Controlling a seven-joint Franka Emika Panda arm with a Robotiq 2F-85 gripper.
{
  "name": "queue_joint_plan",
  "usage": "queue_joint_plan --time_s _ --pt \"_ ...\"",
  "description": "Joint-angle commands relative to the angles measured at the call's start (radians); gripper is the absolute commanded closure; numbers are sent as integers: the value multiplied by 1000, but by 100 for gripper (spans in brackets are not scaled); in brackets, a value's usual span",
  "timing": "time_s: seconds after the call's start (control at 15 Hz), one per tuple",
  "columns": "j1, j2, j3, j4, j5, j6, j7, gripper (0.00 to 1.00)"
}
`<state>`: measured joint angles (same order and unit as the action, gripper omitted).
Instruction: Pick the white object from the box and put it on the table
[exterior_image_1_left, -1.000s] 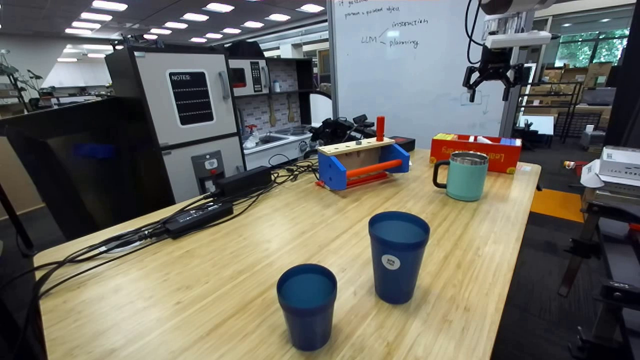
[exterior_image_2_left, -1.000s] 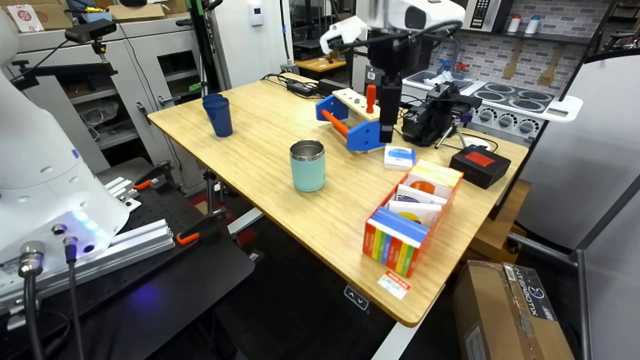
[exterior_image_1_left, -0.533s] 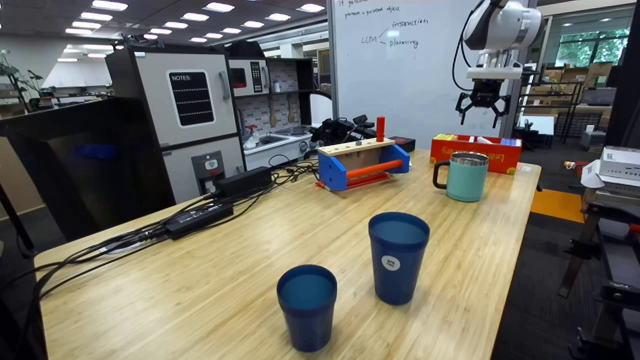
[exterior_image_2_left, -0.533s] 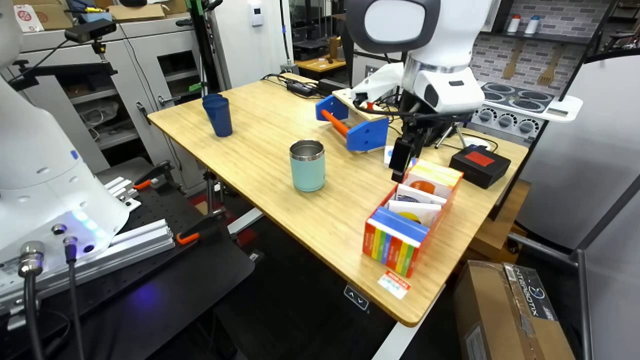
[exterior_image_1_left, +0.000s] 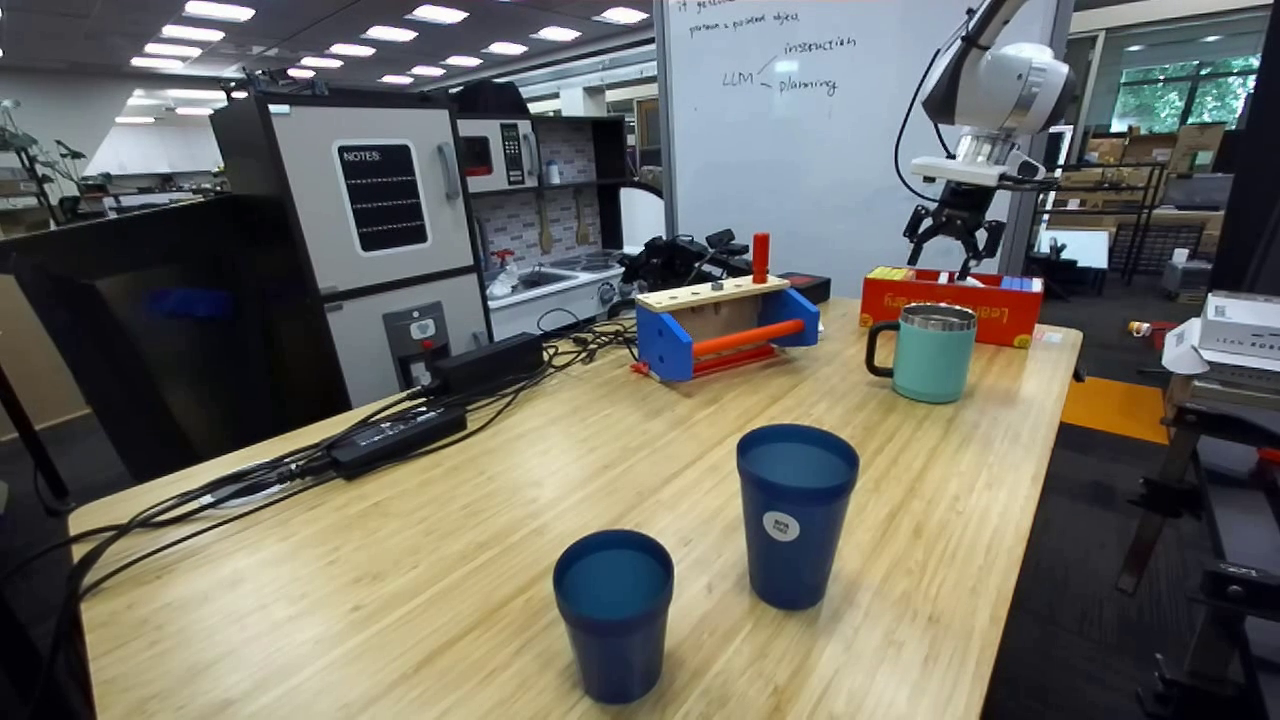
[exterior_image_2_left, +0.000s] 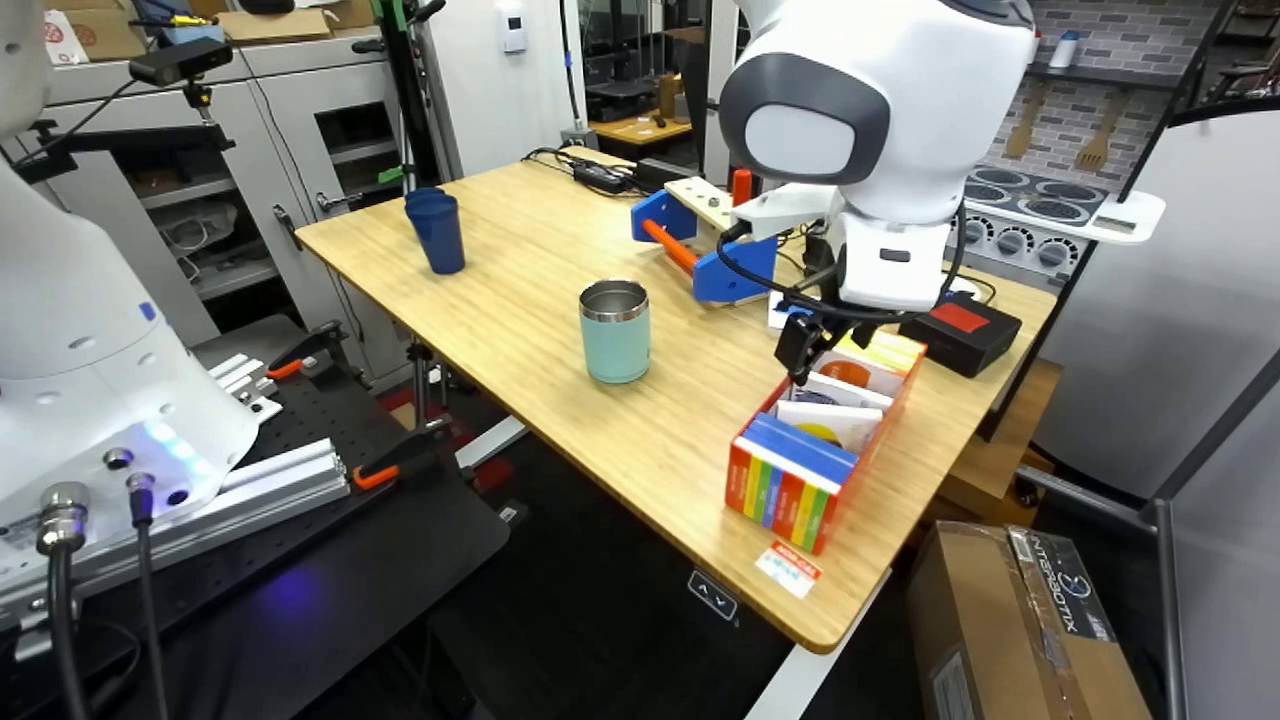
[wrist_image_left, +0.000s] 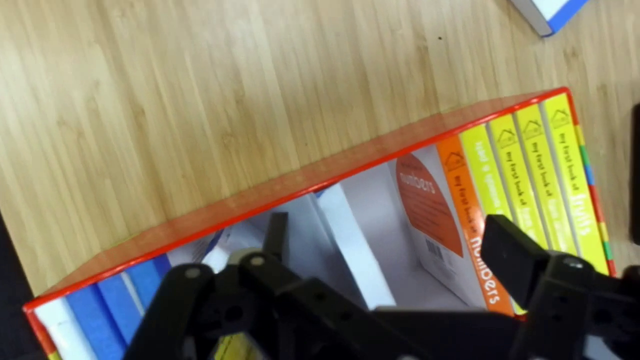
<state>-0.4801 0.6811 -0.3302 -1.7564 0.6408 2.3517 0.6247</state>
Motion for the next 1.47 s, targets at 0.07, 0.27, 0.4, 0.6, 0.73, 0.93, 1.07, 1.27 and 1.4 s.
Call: queue_joint_plan --time_s 0.07,0.27,0.4,0.6,0.73,0.93,1.07,1.27,1.4 --pt "-19 36 31 29 162 89 100 42" --pt "-11 46 27 18 226 136 125 63" --pt "-13 48 26 8 257 150 121 77" --pt "-8 -9 25 -22 241 93 65 98" --pt "2 -42 18 -41 219 68 33 100" --pt "14 -130 14 -80 185 0 -38 100" --pt "25 -196 6 -102 147 -41 -84 100" --pt "43 -268 -18 -129 61 -60 -105 100" --pt "49 -300 -33 -150 -13 -59 -111 100"
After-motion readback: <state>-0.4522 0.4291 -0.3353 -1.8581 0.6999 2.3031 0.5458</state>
